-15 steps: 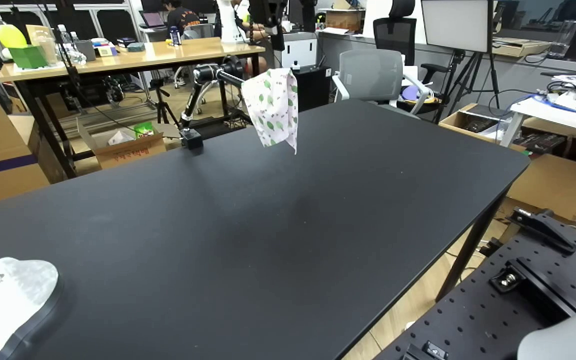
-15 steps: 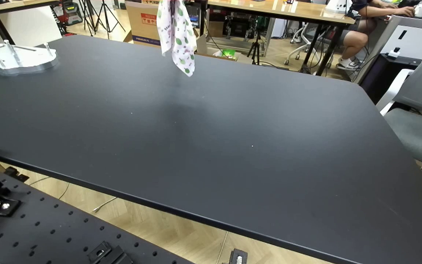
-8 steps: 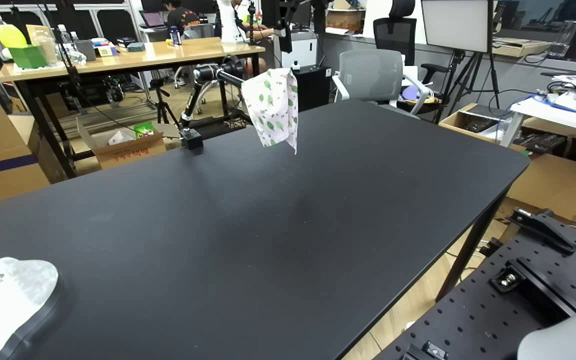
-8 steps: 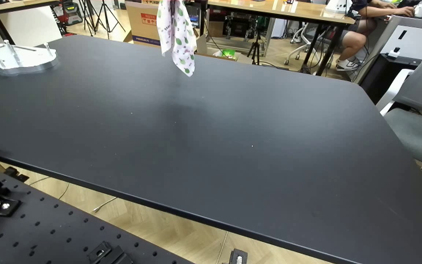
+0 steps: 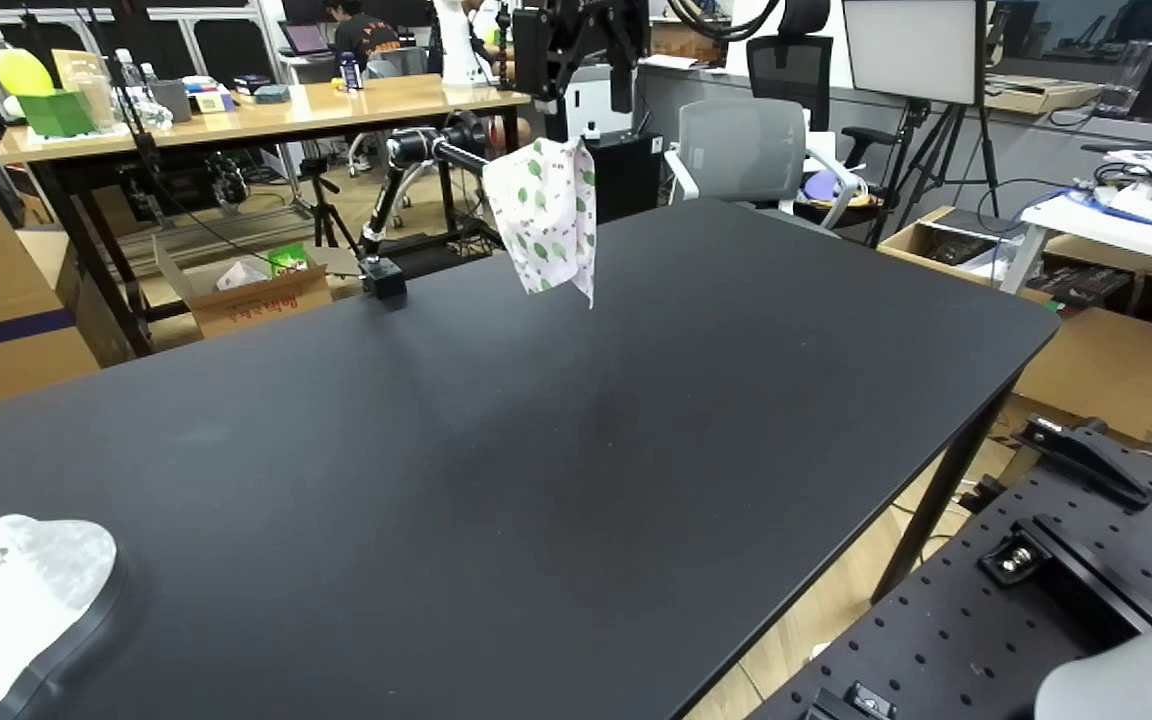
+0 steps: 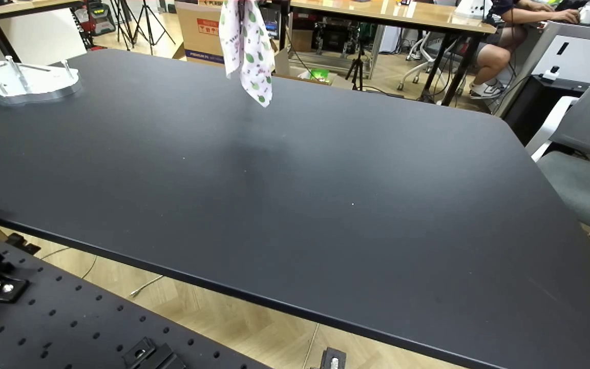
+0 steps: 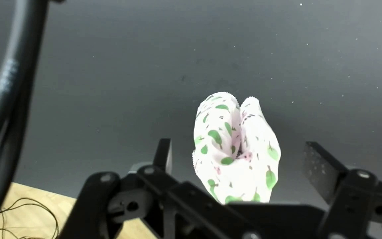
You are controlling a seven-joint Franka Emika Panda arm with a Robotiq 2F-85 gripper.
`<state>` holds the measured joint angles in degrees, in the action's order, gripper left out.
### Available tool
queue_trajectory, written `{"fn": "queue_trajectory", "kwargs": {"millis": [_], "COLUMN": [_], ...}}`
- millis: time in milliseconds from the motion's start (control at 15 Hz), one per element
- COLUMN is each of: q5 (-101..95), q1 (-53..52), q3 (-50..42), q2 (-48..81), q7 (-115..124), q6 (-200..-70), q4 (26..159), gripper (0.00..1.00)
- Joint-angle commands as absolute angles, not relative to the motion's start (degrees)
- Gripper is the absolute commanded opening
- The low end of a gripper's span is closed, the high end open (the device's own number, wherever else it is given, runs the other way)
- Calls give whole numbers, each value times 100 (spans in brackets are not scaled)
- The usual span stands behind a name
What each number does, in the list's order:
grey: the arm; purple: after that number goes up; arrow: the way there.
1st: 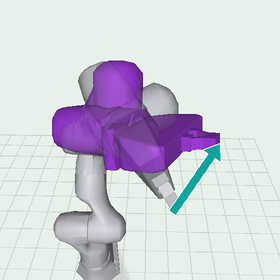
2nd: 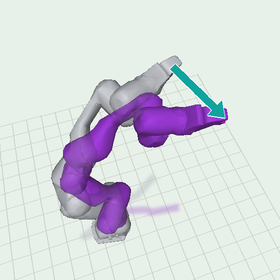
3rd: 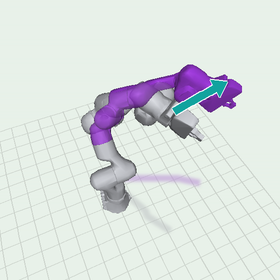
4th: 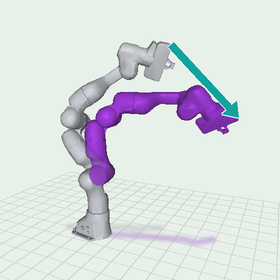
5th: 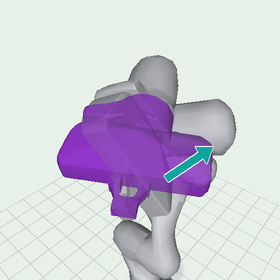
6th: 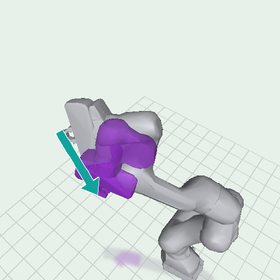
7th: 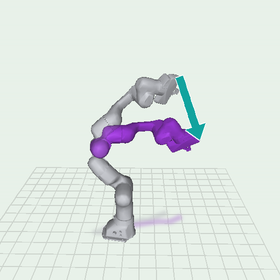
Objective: Remove the white and green cloth from the black stand and put it on the table
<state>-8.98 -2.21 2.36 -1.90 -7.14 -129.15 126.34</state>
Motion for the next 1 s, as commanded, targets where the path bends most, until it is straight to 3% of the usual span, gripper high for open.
{"fn": "queue_trajectory", "kwargs": {"millis": [0,667,933], "q5": [-728,-643,-687], "q1": [-209,-205,-223], "q3": [212,234,250], "q2": [129,218,83], "q7": [-916,-1151,-1131], "q6": [-12874,-12868,-12868], "q4": [12276,12141,12229], "gripper": [75,5,0]}}
